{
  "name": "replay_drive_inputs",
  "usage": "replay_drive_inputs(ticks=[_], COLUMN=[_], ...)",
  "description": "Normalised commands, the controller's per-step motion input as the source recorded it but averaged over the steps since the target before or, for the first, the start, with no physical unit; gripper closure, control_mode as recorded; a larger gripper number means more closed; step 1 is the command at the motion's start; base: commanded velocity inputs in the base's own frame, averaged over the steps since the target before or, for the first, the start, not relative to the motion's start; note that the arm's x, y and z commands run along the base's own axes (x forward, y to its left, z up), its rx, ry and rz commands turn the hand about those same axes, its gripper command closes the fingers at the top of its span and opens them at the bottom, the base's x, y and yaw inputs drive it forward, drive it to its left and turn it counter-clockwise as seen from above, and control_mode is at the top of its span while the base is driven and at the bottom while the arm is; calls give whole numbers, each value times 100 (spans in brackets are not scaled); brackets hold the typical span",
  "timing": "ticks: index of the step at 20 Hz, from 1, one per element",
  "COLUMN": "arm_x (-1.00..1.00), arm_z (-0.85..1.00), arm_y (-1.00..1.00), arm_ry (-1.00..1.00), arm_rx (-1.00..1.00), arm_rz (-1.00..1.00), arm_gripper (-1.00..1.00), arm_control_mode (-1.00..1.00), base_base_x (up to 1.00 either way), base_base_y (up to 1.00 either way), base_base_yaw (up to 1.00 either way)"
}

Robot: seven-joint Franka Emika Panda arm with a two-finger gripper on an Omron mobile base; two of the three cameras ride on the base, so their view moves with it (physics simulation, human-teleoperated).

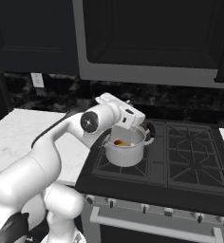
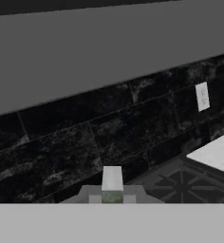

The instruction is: Put the potato and carrot in the pot. Retrieve the spatula and lightly stir the vegetables in the pot.

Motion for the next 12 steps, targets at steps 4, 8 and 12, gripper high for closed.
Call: replay_drive_inputs(ticks=[4,8,12], arm_x=[0,9,49], arm_z=[-26,-35,-30], arm_y=[0,0,1], arm_ry=[20,19,5], arm_rx=[0,0,1], arm_rz=[-13,-9,-3], arm_gripper=[100,100,100], arm_control_mode=[-100,-100,-100], base_base_x=[0,0,0], base_base_y=[0,0,0], base_base_yaw=[0,0,0])
